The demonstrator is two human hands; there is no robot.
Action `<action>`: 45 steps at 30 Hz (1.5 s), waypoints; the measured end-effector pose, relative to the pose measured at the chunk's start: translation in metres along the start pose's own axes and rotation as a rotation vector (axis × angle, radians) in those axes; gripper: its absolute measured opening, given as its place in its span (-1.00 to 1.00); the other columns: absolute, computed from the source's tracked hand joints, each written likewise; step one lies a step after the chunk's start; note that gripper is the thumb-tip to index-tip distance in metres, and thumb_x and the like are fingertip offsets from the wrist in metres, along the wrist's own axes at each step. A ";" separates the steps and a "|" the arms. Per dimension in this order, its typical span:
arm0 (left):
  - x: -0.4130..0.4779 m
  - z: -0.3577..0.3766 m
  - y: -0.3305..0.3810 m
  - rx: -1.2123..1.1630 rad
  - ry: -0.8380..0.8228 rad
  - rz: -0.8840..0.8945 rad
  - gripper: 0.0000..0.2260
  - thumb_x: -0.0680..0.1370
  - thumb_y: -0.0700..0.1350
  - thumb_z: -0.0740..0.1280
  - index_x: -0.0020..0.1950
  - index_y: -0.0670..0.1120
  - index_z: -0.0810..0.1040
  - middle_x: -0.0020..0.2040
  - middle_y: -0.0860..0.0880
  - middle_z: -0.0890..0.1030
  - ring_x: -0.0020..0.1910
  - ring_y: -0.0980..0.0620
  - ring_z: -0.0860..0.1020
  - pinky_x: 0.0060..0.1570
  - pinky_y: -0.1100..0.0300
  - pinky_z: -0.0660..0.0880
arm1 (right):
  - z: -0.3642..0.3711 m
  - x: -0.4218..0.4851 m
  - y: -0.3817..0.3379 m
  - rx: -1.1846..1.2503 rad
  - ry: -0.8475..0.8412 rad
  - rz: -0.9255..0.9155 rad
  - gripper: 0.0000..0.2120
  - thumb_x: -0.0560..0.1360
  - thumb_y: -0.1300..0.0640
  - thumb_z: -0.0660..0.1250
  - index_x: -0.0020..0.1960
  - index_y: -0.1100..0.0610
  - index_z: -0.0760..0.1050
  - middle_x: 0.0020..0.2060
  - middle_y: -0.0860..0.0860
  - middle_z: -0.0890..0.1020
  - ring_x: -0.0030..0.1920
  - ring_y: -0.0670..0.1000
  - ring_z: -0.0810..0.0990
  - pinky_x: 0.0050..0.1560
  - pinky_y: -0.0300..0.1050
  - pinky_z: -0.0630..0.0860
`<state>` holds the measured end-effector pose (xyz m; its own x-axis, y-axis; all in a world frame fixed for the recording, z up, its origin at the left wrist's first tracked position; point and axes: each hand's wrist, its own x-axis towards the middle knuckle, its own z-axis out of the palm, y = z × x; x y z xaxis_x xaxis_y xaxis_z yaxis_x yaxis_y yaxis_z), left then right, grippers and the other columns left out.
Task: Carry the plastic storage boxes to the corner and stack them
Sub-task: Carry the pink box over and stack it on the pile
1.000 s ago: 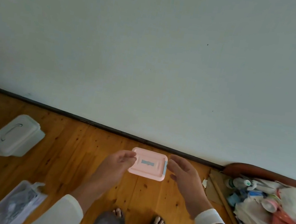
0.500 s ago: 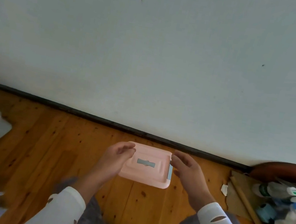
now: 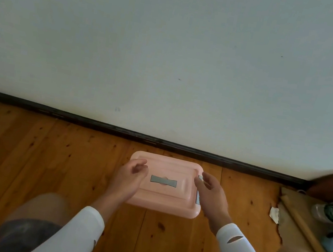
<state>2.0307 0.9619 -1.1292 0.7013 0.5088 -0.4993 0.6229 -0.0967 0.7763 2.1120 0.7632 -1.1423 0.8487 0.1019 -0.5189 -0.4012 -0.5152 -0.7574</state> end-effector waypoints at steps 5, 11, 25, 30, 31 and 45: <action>0.029 0.008 -0.031 0.057 0.102 -0.037 -0.62 0.61 -0.04 0.28 0.43 0.05 0.37 0.36 0.00 0.45 0.28 -0.02 0.45 0.10 0.05 0.53 | 0.019 0.029 0.027 -0.091 0.045 0.055 -0.46 0.55 -0.15 0.25 0.48 -0.06 0.23 0.43 0.01 0.37 0.35 0.15 0.41 0.25 0.24 0.45; 0.049 0.007 -0.052 0.092 0.160 -0.117 -0.49 0.58 -0.04 0.32 0.51 0.08 0.25 0.45 -0.04 0.32 0.27 -0.08 0.44 0.03 -0.01 0.52 | 0.030 0.045 0.042 -0.144 0.007 0.118 -0.30 0.55 -0.16 0.25 0.55 -0.01 0.01 0.51 0.06 0.22 0.45 0.23 0.28 0.33 0.30 0.35; 0.070 0.014 -0.079 -0.136 -0.010 -0.314 -0.49 0.59 -0.04 0.30 0.51 0.09 0.21 0.18 -0.02 0.51 0.10 -0.09 0.54 -0.04 -0.05 0.57 | 0.043 0.056 0.062 -0.045 -0.081 0.238 -0.21 0.53 -0.14 0.29 0.56 -0.03 -0.10 0.46 0.09 0.29 0.38 0.24 0.36 0.24 0.26 0.42; 0.071 0.012 -0.080 -0.175 0.003 -0.323 -0.52 0.60 -0.03 0.29 0.50 0.07 0.24 0.16 -0.02 0.51 0.02 -0.04 0.55 -0.25 0.11 0.52 | 0.048 0.054 0.061 -0.057 -0.050 0.210 -0.25 0.52 -0.13 0.30 0.55 -0.03 -0.04 0.41 0.07 0.34 0.33 0.21 0.41 0.19 0.23 0.47; 0.070 0.011 -0.081 -0.184 0.008 -0.322 -0.52 0.60 -0.03 0.29 0.50 0.07 0.24 0.17 -0.02 0.51 0.02 -0.03 0.55 -0.25 0.11 0.52 | 0.048 0.053 0.059 -0.061 -0.048 0.203 -0.25 0.52 -0.14 0.31 0.55 -0.03 -0.04 0.41 0.07 0.35 0.33 0.21 0.41 0.19 0.23 0.47; 0.021 -0.028 -0.036 -0.287 0.018 -0.341 -0.52 0.61 -0.04 0.27 0.51 0.08 0.23 0.25 -0.08 0.50 0.12 -0.11 0.55 0.05 -0.09 0.57 | 0.026 0.008 0.002 -0.065 -0.060 0.144 -0.32 0.55 -0.06 0.29 0.54 -0.01 0.02 0.36 0.07 0.39 0.26 0.17 0.46 0.16 0.22 0.51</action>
<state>2.0133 0.9994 -1.1566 0.4650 0.4852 -0.7405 0.6940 0.3196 0.6452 2.1089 0.7852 -1.1584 0.7609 0.0726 -0.6448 -0.4929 -0.5816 -0.6471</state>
